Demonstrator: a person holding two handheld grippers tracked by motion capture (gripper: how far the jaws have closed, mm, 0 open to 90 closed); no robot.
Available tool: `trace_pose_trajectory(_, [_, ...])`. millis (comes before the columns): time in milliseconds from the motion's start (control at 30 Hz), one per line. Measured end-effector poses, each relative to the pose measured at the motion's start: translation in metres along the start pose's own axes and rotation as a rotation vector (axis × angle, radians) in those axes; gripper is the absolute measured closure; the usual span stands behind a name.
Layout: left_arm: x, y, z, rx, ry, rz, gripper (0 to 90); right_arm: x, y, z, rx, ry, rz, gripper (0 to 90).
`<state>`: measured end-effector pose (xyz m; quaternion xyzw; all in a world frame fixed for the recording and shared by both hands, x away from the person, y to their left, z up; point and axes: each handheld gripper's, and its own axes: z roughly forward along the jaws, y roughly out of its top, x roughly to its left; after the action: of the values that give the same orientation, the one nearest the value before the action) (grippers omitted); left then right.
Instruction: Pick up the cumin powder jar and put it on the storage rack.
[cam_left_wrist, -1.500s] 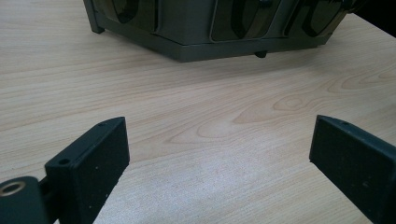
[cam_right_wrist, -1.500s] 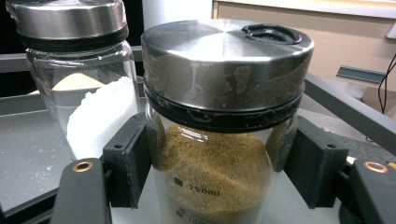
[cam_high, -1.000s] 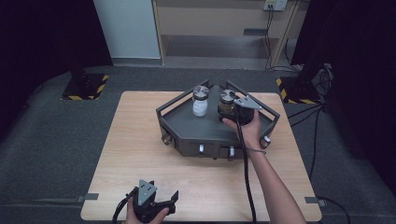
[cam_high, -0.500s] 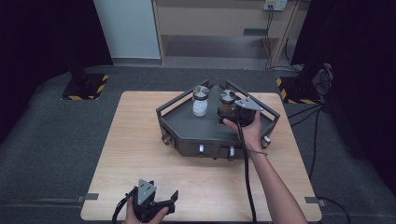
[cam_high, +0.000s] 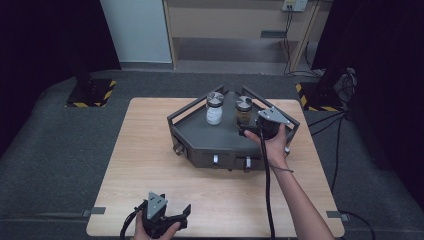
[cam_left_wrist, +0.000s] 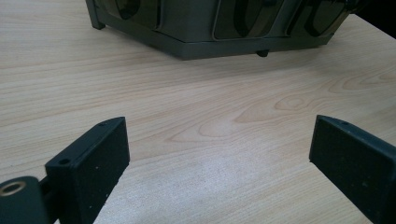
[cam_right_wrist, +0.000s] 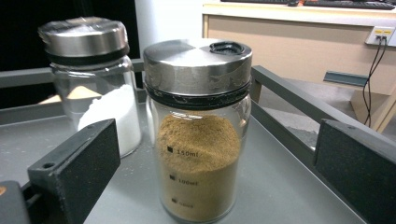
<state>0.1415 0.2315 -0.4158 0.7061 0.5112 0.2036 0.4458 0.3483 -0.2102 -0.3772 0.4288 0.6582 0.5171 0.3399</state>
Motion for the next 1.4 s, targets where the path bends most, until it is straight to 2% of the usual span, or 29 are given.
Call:
trace_pose_trajectory(167, [0.000, 0.000, 0.000, 0.003, 0.001, -0.001, 4.1, -0.002, -0.001, -0.010, -0.004, 0.009, -0.012, 0.9])
trace_pose_trajectory(467, [0.001, -0.001, -0.002, -0.002, 0.008, -0.006, 4.1, -0.007, -0.006, -0.037, -0.035, 0.016, -0.013, 1.0])
trace_pose_trajectory(633, [-0.001, -0.001, -0.002, -0.003, 0.009, -0.008, 4.1, -0.010, -0.009, -0.046, -0.038, 0.017, -0.006, 1.0])
trace_pose_trajectory(1400, [0.000, -0.001, -0.002, -0.001, 0.008, -0.009, 4.1, -0.010, -0.017, -0.062, -0.038, 0.029, 0.003, 1.0])
